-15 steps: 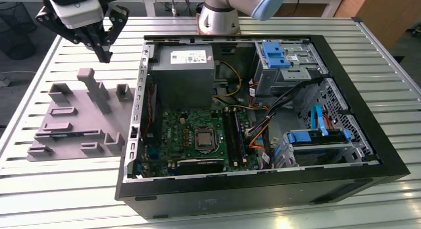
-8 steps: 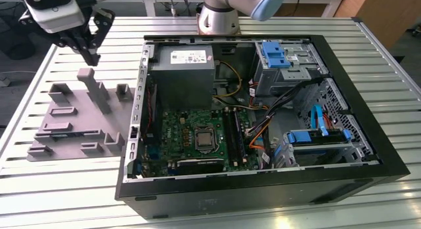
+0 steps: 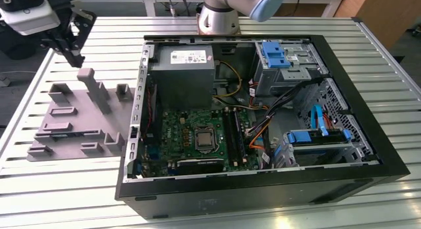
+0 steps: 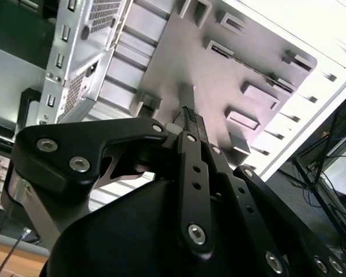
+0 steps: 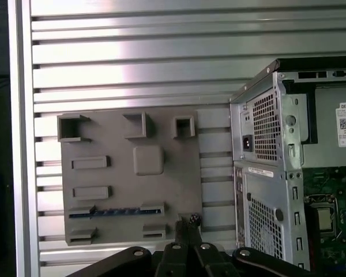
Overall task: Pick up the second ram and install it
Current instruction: 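Reach for the second ram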
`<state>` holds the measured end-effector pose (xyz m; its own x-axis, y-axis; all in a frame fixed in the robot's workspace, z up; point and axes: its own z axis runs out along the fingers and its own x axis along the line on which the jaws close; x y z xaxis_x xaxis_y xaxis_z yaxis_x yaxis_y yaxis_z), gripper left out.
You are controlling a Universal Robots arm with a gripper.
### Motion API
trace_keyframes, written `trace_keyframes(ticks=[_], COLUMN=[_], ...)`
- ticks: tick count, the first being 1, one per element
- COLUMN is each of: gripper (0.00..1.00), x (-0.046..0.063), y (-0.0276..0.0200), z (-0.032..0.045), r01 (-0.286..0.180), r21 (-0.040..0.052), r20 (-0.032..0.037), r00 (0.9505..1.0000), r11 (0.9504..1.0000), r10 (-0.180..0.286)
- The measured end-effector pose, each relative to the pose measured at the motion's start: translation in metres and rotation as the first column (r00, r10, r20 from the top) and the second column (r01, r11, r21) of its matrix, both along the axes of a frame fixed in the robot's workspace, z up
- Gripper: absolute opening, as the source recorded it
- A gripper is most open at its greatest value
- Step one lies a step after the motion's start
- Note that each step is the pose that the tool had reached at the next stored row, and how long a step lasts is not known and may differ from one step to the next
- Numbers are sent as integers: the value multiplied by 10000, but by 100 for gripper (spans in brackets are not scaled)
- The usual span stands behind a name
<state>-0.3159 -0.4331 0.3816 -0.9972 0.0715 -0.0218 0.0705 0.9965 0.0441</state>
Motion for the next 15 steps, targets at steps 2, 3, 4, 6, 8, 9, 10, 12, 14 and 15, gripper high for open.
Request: trace_keyframes(ticks=[2, 3, 4, 6, 8, 9, 10, 12, 14, 15], gripper=[11, 11, 11, 11, 11, 11, 11, 11, 11, 11], x=[-67, -100, -136, -198, -254, -281, -304, -350, -391, -407], y=[-3, -5, -7, -9, -12, -12, -13, -13, -14, -14], z=[-4, -6, -9, -11, -14, -16, -18, -20, -23, -23], r01=[-2, -2, -3, -2, -3, -3, -3, -3, -3, -3], r21=[0, 1, 0, -1, 0, 0, 1, 0, 0, 0], r20=[-2, -2, -3, -5, -5, -4, -3, -4, -5, -5], r00=[10000, 10000, 10000, 10000, 10000, 10000, 10000, 10000, 10000, 10000], r11=[10000, 10000, 10000, 10000, 10000, 10000, 10000, 10000, 10000, 10000], r10=[2, 2, 3, 2, 3, 3, 3, 3, 3, 3])
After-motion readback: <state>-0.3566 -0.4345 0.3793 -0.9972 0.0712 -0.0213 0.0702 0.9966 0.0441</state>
